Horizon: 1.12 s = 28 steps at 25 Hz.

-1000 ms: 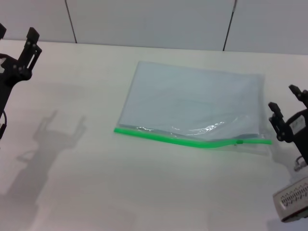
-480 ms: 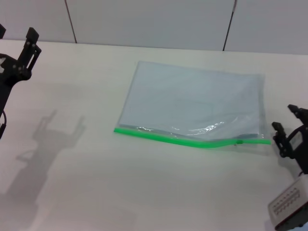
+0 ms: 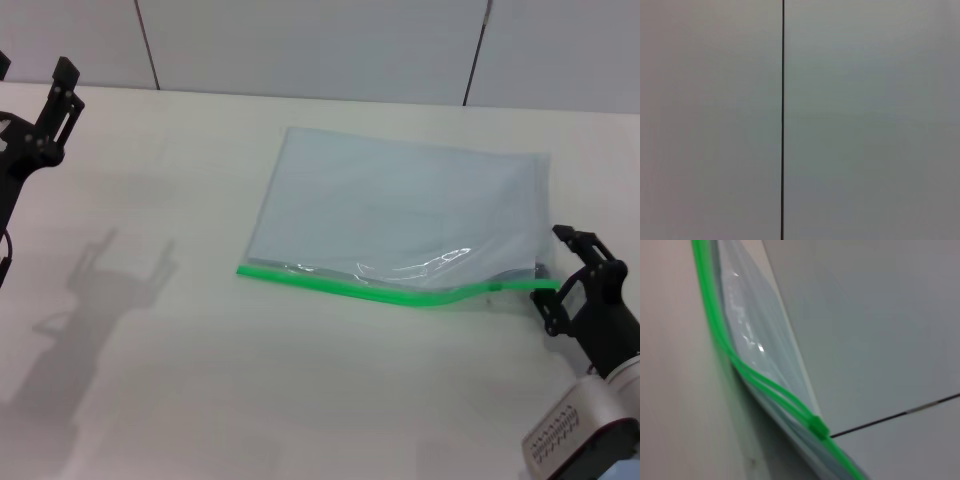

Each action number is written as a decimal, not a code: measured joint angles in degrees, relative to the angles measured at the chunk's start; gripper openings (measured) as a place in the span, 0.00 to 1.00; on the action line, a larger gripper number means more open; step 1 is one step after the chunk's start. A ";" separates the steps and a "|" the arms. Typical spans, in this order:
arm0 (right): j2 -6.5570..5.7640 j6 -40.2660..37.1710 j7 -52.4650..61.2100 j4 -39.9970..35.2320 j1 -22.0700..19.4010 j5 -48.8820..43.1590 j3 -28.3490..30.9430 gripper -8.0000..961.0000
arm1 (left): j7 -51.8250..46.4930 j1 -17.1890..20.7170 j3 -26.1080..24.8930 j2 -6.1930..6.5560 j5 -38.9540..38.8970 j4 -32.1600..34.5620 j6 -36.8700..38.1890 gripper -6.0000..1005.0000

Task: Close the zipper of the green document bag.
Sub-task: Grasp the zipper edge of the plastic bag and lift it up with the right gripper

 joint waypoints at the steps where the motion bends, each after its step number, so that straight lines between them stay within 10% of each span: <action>1: -0.01 0.58 -0.03 -0.02 0.10 -0.20 0.00 0.56 | 0.00 0.00 -0.02 0.00 0.00 0.00 0.00 0.77; 26: 0.01 6.93 -6.00 -3.03 3.40 -1.65 0.28 0.51 | -0.36 -0.35 0.03 0.00 0.00 -0.01 -0.71 0.77; 28: 0.03 6.94 -6.01 -3.12 3.58 -1.64 0.23 0.35 | -0.36 -0.35 0.06 0.00 0.00 0.00 -0.71 0.77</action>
